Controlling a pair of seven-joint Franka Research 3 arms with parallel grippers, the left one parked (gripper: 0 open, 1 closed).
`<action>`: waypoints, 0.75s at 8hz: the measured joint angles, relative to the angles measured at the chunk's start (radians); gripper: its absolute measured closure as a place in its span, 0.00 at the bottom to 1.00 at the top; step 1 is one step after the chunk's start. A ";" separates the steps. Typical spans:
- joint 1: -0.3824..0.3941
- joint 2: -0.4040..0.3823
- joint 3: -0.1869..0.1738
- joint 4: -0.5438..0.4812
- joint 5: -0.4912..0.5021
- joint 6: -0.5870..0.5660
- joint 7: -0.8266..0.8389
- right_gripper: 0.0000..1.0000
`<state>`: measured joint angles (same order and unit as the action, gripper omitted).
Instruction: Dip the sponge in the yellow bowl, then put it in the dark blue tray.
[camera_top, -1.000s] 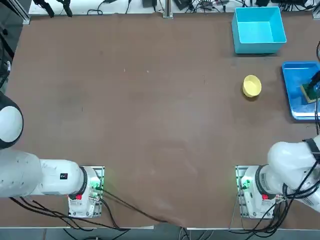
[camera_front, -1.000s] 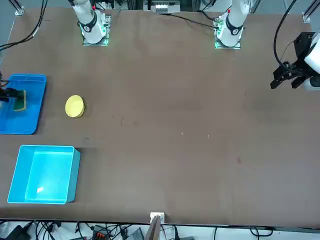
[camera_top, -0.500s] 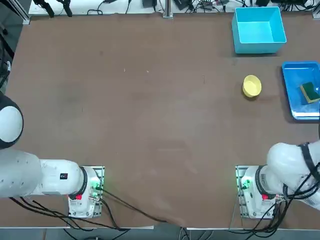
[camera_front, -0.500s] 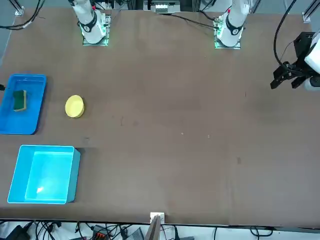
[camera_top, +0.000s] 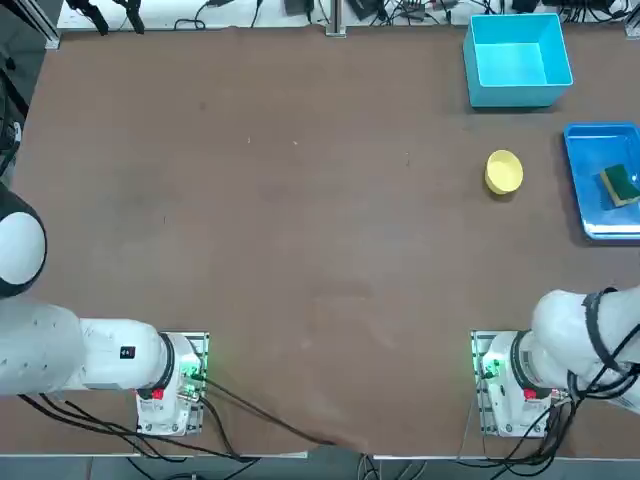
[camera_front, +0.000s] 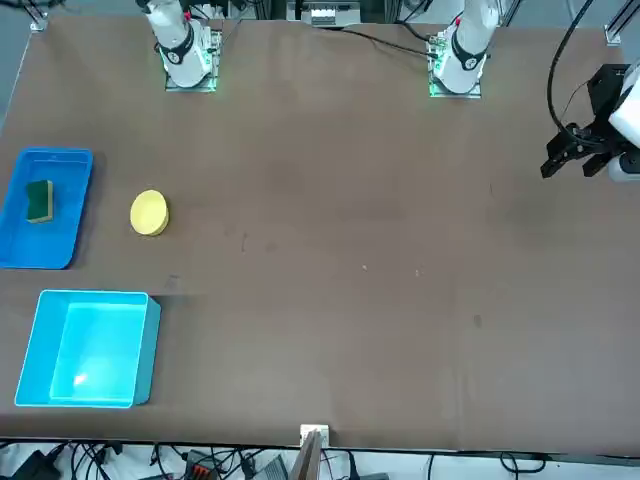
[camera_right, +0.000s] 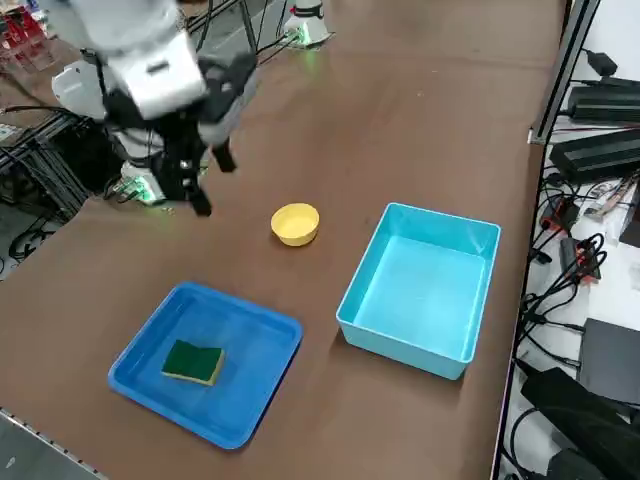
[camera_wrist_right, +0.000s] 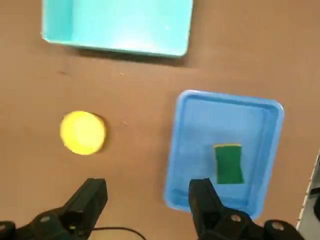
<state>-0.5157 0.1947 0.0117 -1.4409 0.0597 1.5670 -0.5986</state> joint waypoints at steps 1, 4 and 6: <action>0.034 -0.002 0.001 0.046 0.002 -0.054 0.053 0.00; 0.158 -0.040 0.003 0.093 0.002 -0.105 0.222 0.00; 0.251 -0.077 0.002 0.077 0.001 -0.117 0.289 0.00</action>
<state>-0.2650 0.1175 0.0138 -1.3636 0.0611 1.4499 -0.3099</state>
